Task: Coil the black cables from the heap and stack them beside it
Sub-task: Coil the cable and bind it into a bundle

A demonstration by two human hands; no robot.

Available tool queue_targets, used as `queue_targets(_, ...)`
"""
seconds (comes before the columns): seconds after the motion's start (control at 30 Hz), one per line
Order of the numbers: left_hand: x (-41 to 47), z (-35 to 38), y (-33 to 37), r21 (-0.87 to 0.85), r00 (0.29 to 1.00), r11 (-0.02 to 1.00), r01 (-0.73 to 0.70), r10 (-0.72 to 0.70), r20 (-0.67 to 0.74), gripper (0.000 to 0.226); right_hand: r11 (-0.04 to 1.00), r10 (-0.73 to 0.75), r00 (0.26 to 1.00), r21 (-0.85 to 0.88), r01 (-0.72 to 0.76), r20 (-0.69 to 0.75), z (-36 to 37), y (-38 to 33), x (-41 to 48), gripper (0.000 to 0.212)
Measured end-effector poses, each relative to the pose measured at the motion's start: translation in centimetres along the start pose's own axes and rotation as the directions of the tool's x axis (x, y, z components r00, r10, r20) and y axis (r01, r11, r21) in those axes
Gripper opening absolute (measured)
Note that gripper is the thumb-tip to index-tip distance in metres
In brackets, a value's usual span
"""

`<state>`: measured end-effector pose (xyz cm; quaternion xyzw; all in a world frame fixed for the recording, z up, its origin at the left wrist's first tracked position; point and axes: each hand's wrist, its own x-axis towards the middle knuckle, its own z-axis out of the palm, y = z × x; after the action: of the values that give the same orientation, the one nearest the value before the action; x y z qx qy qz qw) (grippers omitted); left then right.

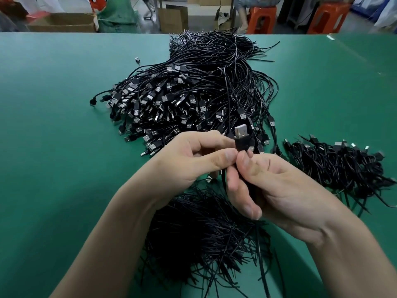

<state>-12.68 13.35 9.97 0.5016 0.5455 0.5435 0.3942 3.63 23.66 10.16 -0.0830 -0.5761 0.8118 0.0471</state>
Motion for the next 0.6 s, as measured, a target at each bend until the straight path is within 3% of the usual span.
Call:
queue_targets(0.2, 0.2, 0.1, 0.0, 0.002, 1.000, 1.000, -0.006, 0.006, -0.010, 0.020, 0.997, -0.032, 0.998, 0.071, 0.036, -0.054, -0.1, 0.6, 0.3, 0.039)
queue_targets(0.27, 0.4, 0.1, 0.0, 0.017, 1.000, 1.000, -0.015, 0.015, 0.016, 0.031, 0.994, -0.020, 1.000, 0.107, 0.021, -0.013, -0.5, 0.6, 0.3, 0.037)
queue_targets(0.4, 0.4, 0.0, -0.5, -0.016, 0.999, 0.999, -0.029, 0.030, 0.027, 0.029, 0.981, -0.040, 0.990, 0.193, 0.012, 0.137, -1.3, 0.5, -0.1, 0.033)
queue_targets(0.5, 0.2, -0.4, -0.6, -0.051, 1.000, 0.998, -0.021, 0.022, 0.007, 0.030, 0.996, -0.045, 0.992, 0.080, 0.036, 0.118, -1.2, 0.6, 0.0, 0.041)
queue_targets(0.6, 0.1, -0.8, -0.7, -0.057, 1.000, 0.998, 0.001, -0.001, 0.000, 0.028, 0.998, -0.063, 0.998, 0.014, 0.063, 0.027, -1.1, 0.6, 0.1, 0.033)
